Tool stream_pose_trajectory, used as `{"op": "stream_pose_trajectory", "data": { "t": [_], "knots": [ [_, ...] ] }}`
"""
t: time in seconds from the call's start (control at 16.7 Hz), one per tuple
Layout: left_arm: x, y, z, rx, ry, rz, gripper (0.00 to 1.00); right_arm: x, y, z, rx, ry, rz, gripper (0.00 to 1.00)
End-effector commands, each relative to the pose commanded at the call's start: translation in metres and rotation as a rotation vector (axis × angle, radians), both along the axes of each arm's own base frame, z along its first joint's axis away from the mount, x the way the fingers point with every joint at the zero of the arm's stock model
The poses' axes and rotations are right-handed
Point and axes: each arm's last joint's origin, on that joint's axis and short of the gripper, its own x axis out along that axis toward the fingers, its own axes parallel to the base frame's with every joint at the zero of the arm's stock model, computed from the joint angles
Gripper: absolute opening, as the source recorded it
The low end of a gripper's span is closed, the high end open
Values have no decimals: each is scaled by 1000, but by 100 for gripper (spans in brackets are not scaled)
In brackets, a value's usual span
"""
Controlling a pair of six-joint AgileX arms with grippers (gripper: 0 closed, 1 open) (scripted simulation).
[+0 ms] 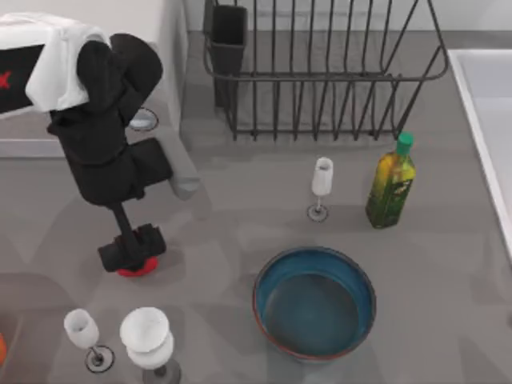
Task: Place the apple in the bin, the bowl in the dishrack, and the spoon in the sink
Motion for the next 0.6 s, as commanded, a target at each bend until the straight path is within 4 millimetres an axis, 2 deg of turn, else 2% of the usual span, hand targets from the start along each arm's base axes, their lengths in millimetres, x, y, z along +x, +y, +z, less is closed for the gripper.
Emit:
{"op": "stream_pose_trajectory", "data": {
  "t": [0.12,0.42,0.6],
  "knots": [
    [0,-1,-11,2,4,-4,100,0,0,0,0,0,0,100],
    [0,-2,-59,-3,-7,-4,100,0,0,0,0,0,0,100],
    [-2,-2,-69,0,1,-5,100,0,0,0,0,0,0,100]
  ]
}}
